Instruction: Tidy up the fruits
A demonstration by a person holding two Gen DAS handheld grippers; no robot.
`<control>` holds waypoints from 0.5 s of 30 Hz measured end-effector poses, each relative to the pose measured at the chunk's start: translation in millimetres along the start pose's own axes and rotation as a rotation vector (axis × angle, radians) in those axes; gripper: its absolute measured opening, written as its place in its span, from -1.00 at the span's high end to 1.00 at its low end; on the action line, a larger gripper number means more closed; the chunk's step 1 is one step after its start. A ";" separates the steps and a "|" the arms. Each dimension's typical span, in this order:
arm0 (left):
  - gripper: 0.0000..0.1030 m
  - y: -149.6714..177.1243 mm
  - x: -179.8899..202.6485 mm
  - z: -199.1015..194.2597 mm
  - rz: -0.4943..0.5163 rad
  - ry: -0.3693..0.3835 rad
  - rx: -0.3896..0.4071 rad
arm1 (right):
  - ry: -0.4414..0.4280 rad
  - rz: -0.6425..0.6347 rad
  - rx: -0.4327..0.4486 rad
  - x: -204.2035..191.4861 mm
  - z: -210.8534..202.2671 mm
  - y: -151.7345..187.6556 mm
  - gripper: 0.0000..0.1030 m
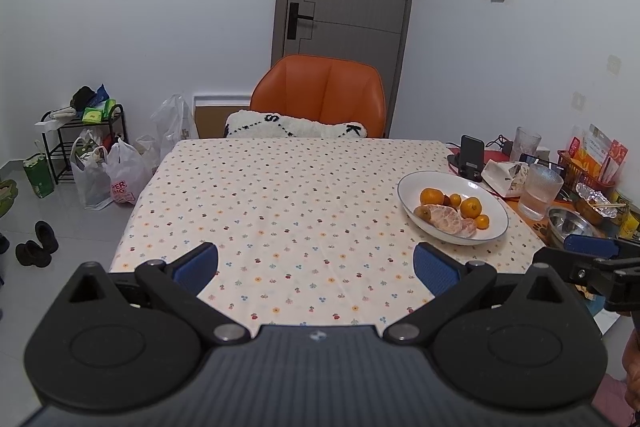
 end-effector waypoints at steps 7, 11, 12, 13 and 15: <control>-1.00 0.2 -0.5 2.1 0.000 -0.001 -0.005 | 0.002 0.002 -0.001 0.6 0.1 0.4 -1.00; -1.00 0.3 -0.4 2.2 0.000 0.000 -0.005 | 0.003 -0.002 0.000 1.0 -0.1 0.9 -1.00; -1.00 0.4 -0.4 2.2 0.000 0.000 -0.005 | 0.003 -0.002 0.001 1.0 0.0 0.8 -1.00; -1.00 0.4 -0.6 2.3 0.000 0.000 -0.006 | 0.002 -0.002 0.001 1.0 0.0 0.8 -1.00; -1.00 0.3 -0.6 2.3 0.000 0.000 -0.006 | 0.002 -0.002 0.001 0.9 0.1 0.7 -1.00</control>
Point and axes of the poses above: each gripper's, at about its wrist camera, not at the fingertips, and z roughly the way its jaws point, x to its right, y to its underside, the point moved 4 cm from there along z, roughly the way its jaws point, and after that the axes turned 4 degrees about z, right-handed, at the moved point
